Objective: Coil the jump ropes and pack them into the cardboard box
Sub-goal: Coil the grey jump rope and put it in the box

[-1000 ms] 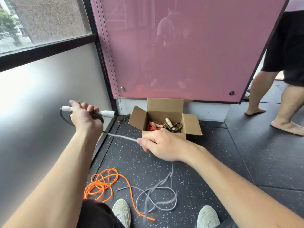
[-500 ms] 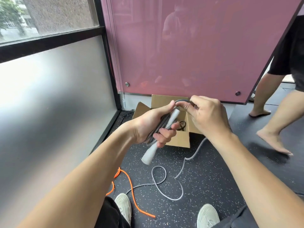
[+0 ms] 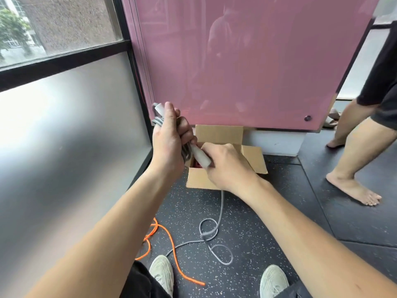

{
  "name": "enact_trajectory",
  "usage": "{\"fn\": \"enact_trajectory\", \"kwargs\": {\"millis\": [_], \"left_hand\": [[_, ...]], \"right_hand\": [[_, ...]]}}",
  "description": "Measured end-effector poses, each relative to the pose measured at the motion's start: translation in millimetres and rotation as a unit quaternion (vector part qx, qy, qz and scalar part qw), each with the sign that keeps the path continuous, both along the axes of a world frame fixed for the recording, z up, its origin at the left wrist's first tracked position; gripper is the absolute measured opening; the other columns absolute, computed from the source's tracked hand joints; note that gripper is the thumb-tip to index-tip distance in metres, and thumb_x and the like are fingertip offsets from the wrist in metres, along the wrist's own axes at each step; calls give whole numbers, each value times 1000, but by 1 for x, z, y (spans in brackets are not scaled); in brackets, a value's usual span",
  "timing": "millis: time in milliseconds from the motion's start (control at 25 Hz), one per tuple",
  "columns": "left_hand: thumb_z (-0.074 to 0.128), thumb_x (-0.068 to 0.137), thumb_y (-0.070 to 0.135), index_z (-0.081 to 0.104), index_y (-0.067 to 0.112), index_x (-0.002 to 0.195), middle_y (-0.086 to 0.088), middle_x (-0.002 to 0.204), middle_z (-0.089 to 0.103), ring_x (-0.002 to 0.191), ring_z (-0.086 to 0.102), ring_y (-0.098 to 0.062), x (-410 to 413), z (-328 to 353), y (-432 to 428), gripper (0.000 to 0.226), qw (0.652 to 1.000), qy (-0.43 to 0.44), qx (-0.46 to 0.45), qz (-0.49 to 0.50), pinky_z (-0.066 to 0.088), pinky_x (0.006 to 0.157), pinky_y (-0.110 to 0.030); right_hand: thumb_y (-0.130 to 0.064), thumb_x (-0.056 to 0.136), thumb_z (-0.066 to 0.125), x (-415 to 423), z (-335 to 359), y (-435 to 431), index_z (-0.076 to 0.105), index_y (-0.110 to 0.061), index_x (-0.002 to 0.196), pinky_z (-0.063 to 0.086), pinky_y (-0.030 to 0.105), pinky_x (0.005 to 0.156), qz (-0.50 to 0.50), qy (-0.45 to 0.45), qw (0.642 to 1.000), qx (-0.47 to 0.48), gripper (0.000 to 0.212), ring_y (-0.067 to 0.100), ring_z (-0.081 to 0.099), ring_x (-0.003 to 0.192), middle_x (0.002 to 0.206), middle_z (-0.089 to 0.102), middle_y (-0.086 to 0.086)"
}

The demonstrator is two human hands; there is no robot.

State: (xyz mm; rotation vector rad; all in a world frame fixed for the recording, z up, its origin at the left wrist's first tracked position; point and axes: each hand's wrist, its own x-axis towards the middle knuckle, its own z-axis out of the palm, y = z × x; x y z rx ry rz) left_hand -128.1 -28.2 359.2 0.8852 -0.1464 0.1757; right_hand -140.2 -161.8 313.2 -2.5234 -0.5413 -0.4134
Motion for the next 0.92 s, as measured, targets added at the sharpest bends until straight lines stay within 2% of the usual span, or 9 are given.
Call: {"fn": "enact_trajectory", "kwargs": {"millis": [80,160,240,360,560,680,760,840,920], "left_hand": [[38,108,40,44,23,83,9,52,22,40,21,-7,7,4,8,31,998,-18,-8,51,31,44,-21],[40,108,40,48,21,90,9,53,25,41,23,-8,16,3,21,27,996,-9,-14,88,34,44,-22],[42,108,37,53,18,101,8,54,28,43,26,-8,22,-3,30,23,992,15,-1,129,36,46,-23],[45,107,31,50,16,89,6,54,37,43,33,-10,26,-7,30,24,986,49,-46,154,46,57,-26],[49,106,17,47,8,113,-1,62,45,59,50,-15,36,-9,35,12,979,4,-113,172,55,87,-36],[45,106,17,56,23,114,2,73,66,74,70,-21,35,-19,53,15,956,-55,113,264,56,94,-43],[47,105,25,67,39,101,2,88,75,83,71,-25,31,-30,60,25,872,-109,407,249,55,91,-47],[49,105,28,72,28,88,1,76,75,75,71,-16,24,-40,51,28,797,-126,578,117,57,81,-38],[47,105,30,64,-1,80,-3,53,60,50,55,-12,20,-46,34,43,799,-129,588,6,47,58,-29]], "right_hand": [[5,85,58,6,-1,-12,63,-18,77,49,37,63,-2,-56,997,44,25,24,55,73,83,62,3],[-1,89,65,10,-1,-23,77,-11,94,50,30,74,36,-91,992,82,16,19,62,79,92,70,4],[-9,92,68,7,0,-28,77,-7,103,53,24,71,82,-110,986,99,15,14,68,71,87,74,5],[-9,94,63,6,0,-27,75,-6,96,56,31,66,96,-135,981,98,13,12,66,62,76,71,4],[-16,97,58,7,7,-23,76,-12,91,48,28,69,77,-51,995,32,20,11,56,68,74,64,-10],[-18,101,56,0,17,-35,74,-12,85,45,16,61,90,65,992,60,25,10,62,59,60,62,-11],[-23,104,50,-4,23,-41,64,-13,78,48,19,65,135,117,973,146,32,12,62,56,55,62,0],[-27,107,41,-6,27,-46,52,-12,74,49,25,68,166,140,936,278,38,16,57,55,56,54,5],[-28,109,36,-5,32,-53,46,-13,73,45,27,64,131,131,892,413,41,16,50,51,58,44,1]]}}
